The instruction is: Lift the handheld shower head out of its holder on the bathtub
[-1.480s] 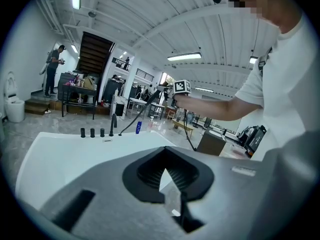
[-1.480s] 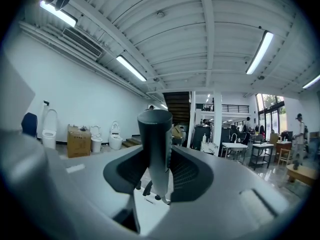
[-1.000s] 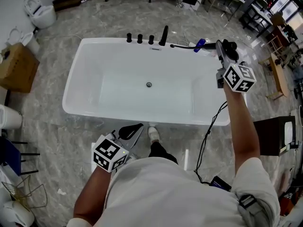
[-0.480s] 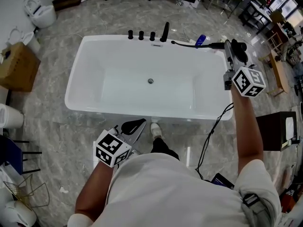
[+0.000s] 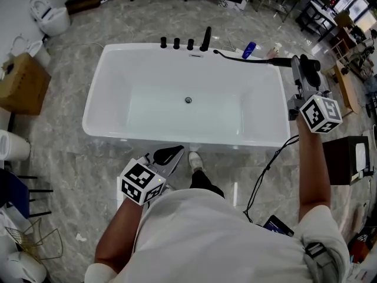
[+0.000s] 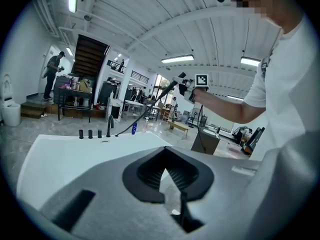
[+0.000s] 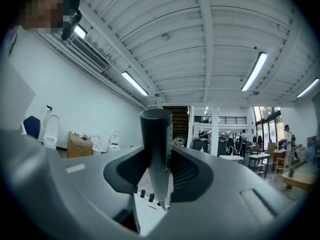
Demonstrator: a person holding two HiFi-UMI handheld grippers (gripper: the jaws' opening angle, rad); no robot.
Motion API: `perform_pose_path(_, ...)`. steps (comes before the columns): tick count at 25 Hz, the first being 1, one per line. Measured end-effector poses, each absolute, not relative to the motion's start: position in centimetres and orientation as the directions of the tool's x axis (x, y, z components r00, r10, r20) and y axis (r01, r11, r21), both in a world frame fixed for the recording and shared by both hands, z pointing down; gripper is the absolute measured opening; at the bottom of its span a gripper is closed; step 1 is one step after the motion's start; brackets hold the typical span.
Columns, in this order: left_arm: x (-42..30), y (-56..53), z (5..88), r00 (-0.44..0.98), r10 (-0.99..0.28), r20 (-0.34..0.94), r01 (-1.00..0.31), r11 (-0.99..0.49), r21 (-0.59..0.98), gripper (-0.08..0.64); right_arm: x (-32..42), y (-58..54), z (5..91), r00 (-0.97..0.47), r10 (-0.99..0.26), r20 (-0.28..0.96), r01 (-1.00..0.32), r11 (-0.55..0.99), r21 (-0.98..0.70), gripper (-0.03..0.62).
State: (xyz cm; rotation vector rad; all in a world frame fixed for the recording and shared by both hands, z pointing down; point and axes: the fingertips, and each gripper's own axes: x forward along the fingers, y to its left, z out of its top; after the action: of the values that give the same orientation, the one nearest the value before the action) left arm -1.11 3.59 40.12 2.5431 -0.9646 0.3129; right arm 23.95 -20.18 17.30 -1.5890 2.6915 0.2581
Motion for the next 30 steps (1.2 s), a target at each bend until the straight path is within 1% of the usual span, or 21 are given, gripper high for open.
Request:
perform_pose_path(13,-1.7,5.3,40.1,0.747,-0.574,0.337,-0.662,-0.691,0.290,0.006,24.0,-14.0,17.0,-0.476,-0.874,-0.099,-0.877,0.463,0.126,0.143)
perform_pose_path(30,-1.8,7.3,40.2,0.747,-0.570,0.341,-0.661,-0.693,0.289,0.006,23.0,-9.3,21.0,-0.479,-0.877,-0.033,-0.876,0.476,0.081,0.143)
